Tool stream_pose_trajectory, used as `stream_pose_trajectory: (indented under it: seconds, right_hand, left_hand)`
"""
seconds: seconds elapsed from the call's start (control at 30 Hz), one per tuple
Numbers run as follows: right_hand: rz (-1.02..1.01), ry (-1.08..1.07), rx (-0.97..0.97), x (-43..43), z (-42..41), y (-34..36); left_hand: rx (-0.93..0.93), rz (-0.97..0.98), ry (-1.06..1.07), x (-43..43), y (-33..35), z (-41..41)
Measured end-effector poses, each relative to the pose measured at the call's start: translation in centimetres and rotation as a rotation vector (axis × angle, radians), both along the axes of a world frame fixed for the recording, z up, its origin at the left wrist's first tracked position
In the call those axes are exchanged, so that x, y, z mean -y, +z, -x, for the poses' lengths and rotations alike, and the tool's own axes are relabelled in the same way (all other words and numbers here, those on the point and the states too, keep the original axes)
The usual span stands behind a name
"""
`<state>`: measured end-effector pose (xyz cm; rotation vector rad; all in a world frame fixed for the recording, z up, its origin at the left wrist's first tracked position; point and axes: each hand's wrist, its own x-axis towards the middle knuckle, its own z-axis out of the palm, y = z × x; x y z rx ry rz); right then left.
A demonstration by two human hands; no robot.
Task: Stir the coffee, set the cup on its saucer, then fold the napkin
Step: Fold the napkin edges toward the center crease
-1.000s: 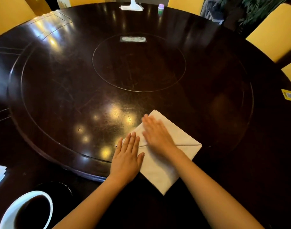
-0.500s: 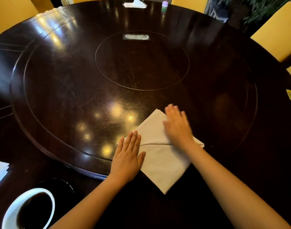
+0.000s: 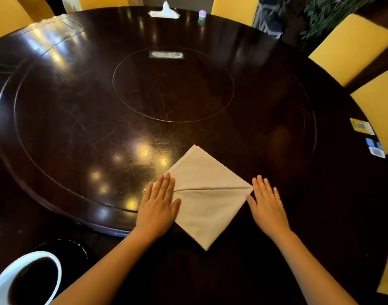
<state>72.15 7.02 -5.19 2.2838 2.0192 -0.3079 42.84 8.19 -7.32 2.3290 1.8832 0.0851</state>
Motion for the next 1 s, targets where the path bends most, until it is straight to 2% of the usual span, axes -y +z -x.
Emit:
stream_pose_trajectory:
  seconds: [0.07,0.17,0.2,0.23,0.33,0.4,0.43,0.6,0.77,0.83,1.0]
  right_hand:
    - [-0.094,-0.063,-0.125,2.0,1.8,0.5]
    - [-0.387,-0.165,-0.331,6.4,6.5,1.1]
    - [-0.419,-0.233,-0.384,8.0,8.2,1.2]
    - [-0.371,-0.335,-0.467,9.1,9.7,1.0]
    - [0.014,-0.693,-0.82,9.7,12.8,-0.3]
    - [0.101,-0.814,-1.145,8.9,13.3,-1.0]
    - [0.094,-0.825,-1.235,8.6,13.1,-1.1]
    - [0.012,-0.726,-1.178,9.3,10.5,-0.1]
    - [-0.075,-0.823,-1.119,9.4,5.7,1.0]
    - [-0.102,-0.861,-1.086,9.1,3.8,1.1]
    - [-0.189,-0.836,-1.08,9.1,2.5,1.5]
  left_hand:
    - [0.02,-0.024,-0.006,0.0,-0.2,0.0]
    - [0.03,-0.008,-0.01,0.0,-0.1,-0.1]
    - [0.027,-0.007,-0.01,0.0,0.0,-0.2]
    - [0.02,0.004,-0.011,0.1,0.2,-0.2]
    - [0.016,0.053,-0.009,0.1,0.7,-0.4]
    - [0.012,0.093,-0.008,0.2,1.3,-0.4]
    - [0.014,0.117,-0.007,0.3,1.6,-0.4]
    - [0.051,0.196,0.021,2.6,2.6,-0.7]
    - [0.021,0.282,0.024,7.9,4.8,-3.4]
    - [0.035,0.236,-0.021,9.0,5.8,-4.2]
    - [0.253,0.139,0.031,1.5,6.2,-3.9]
